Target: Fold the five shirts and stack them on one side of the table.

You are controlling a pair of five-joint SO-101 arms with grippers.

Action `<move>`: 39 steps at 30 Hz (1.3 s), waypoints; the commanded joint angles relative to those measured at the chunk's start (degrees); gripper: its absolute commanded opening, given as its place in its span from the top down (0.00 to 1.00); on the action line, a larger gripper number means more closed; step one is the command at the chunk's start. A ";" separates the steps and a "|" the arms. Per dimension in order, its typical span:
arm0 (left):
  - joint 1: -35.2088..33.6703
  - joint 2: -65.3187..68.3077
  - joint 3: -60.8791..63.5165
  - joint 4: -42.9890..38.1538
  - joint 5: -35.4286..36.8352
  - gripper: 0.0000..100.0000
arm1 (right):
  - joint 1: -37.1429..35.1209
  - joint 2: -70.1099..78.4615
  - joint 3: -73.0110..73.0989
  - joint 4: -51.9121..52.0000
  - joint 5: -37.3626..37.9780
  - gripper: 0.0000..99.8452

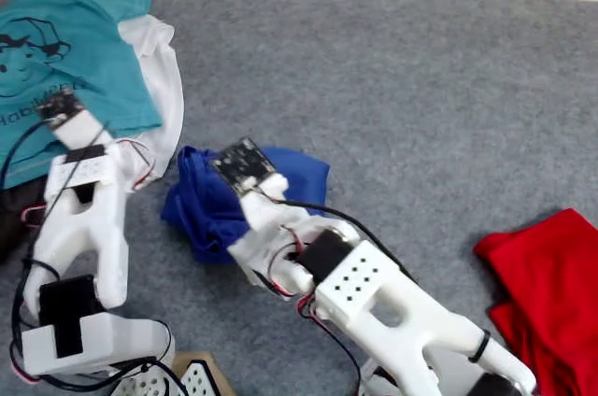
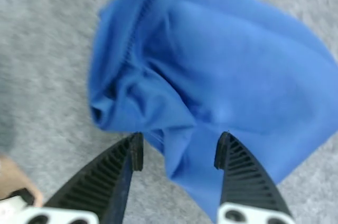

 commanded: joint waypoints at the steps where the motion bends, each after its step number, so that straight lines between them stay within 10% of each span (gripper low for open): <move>1: 3.03 -1.45 -1.10 2.02 -0.70 0.99 | 3.12 -3.91 0.75 -2.42 0.62 0.78; 24: 15.52 -26.59 -0.40 8.88 -0.44 0.99 | 6.73 -1.63 2.51 -8.40 0.62 0.78; 39: 26.33 -11.38 -14.37 4.66 3.96 0.99 | 6.73 -1.63 2.51 -8.48 0.62 0.78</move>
